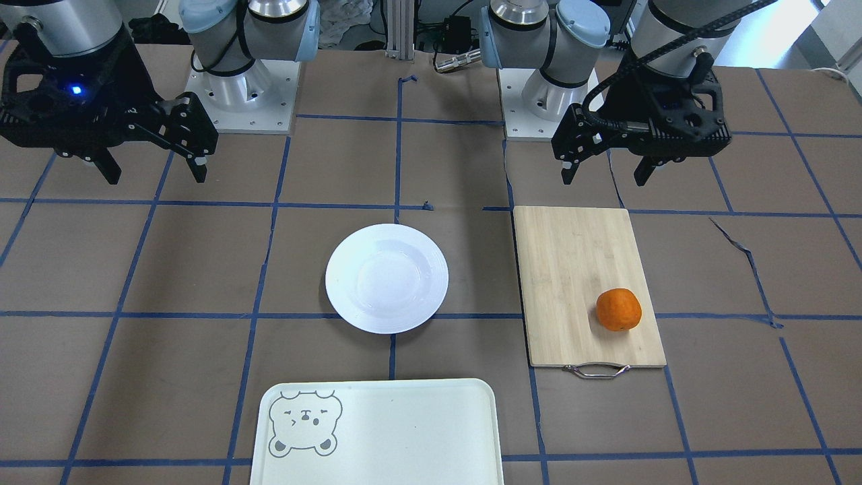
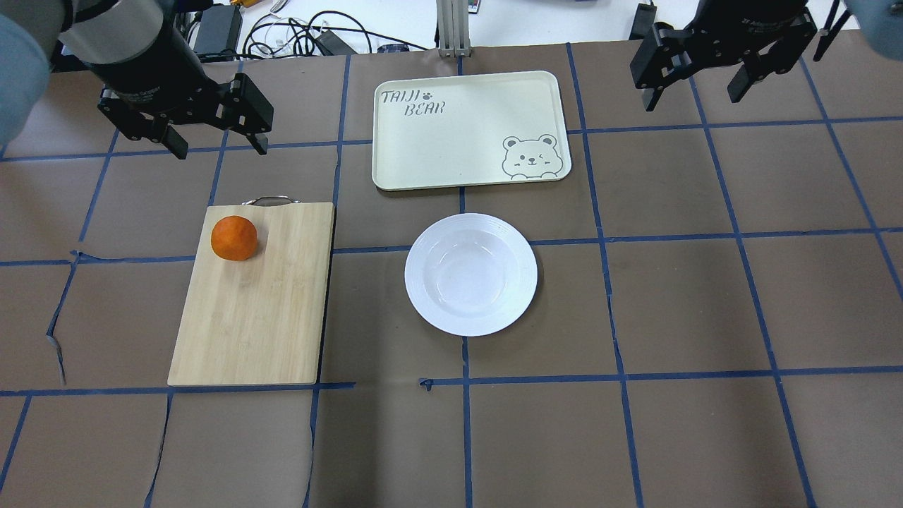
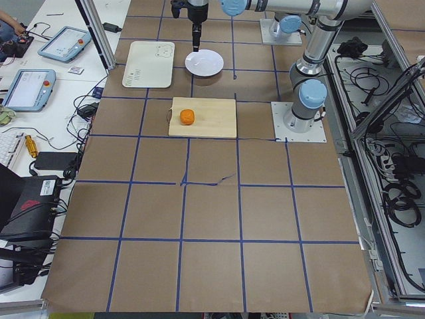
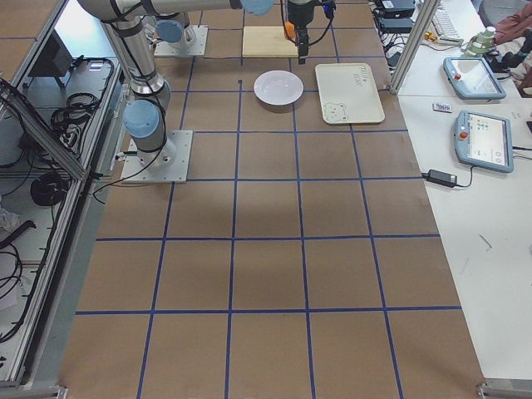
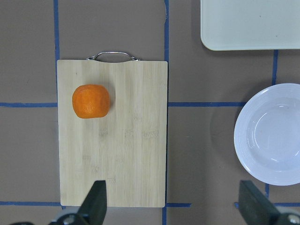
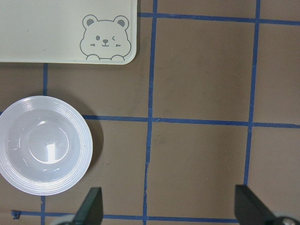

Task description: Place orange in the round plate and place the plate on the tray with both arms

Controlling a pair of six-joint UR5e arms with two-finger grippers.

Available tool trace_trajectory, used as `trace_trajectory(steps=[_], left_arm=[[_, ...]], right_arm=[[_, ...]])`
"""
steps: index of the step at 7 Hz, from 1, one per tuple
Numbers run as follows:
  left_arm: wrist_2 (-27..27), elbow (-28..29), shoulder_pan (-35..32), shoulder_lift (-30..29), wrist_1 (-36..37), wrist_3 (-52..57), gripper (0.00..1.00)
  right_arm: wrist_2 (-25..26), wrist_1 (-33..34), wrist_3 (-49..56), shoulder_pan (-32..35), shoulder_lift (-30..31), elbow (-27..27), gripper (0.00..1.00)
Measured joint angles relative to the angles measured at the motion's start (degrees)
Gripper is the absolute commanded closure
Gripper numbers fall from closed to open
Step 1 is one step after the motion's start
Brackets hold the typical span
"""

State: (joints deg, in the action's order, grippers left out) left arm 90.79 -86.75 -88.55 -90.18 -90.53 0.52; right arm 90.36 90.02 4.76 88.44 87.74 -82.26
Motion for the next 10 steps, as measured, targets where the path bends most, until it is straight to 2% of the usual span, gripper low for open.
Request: trace_trajectory(steps=[10], left_arm=[[-0.1,-0.1,0.1,0.1,0.0,0.0,0.0]], right_arm=[[-0.1,0.2,0.5,0.0,0.2,-1.5,0.0]])
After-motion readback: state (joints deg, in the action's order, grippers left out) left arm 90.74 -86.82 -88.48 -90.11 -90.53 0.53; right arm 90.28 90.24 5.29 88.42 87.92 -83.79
